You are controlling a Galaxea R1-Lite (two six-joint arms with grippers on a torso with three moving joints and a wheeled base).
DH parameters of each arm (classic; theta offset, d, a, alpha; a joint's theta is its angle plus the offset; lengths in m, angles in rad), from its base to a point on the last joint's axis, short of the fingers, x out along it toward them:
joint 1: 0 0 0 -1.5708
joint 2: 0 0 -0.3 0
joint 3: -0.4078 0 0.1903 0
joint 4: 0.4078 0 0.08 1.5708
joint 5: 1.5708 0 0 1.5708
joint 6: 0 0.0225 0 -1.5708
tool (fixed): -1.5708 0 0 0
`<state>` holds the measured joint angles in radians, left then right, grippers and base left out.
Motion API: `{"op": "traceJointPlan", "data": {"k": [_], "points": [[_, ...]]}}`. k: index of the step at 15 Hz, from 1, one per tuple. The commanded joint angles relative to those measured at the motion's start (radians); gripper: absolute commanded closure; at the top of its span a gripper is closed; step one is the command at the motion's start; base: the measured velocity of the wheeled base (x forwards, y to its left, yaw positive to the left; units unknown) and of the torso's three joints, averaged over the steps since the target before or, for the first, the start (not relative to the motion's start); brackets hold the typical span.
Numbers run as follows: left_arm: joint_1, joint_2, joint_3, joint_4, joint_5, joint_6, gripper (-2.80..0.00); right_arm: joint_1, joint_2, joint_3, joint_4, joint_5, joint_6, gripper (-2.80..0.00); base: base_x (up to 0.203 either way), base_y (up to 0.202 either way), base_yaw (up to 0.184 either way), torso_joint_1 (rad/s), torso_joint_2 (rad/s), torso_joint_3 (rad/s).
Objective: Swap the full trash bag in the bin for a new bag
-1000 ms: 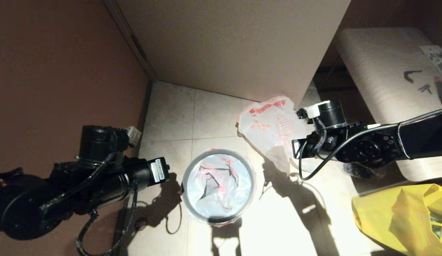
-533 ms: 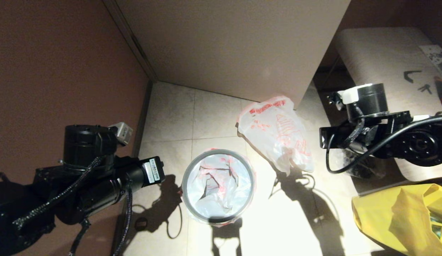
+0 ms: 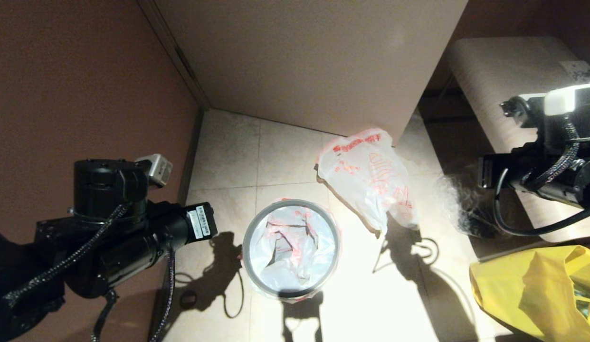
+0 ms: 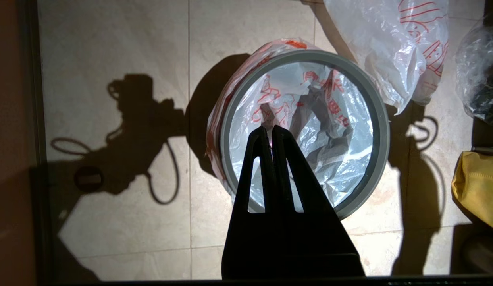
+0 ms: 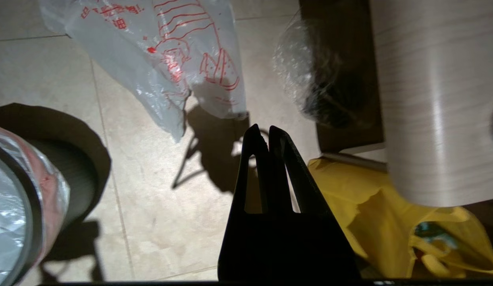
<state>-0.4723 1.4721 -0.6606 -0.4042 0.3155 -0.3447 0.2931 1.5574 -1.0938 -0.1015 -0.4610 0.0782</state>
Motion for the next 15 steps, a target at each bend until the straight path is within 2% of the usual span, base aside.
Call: {"op": "traceJointPlan", "data": {"k": [1,7,15], "points": [[-0.002,-0.007,-0.01,-0.004,0.007,0.001,0.0,-0.021,-0.072,0.0,-0.004,0.001,-0.046,0.0,0.0,0.0,0.0,0.0,0.0,0.0],[0.006,-0.018,-0.007,-0.002,0.043,0.003,0.0,-0.034,-0.212,0.017,0.009,-0.005,-0.061,0.0,0.0,0.0,0.0,0.0,0.0,0.0],[0.009,-0.01,-0.01,-0.007,0.05,0.02,0.0,-0.076,-0.486,0.109,0.071,-0.003,-0.062,0.0,0.0,0.0,0.0,0.0,0.0,0.0]]}}
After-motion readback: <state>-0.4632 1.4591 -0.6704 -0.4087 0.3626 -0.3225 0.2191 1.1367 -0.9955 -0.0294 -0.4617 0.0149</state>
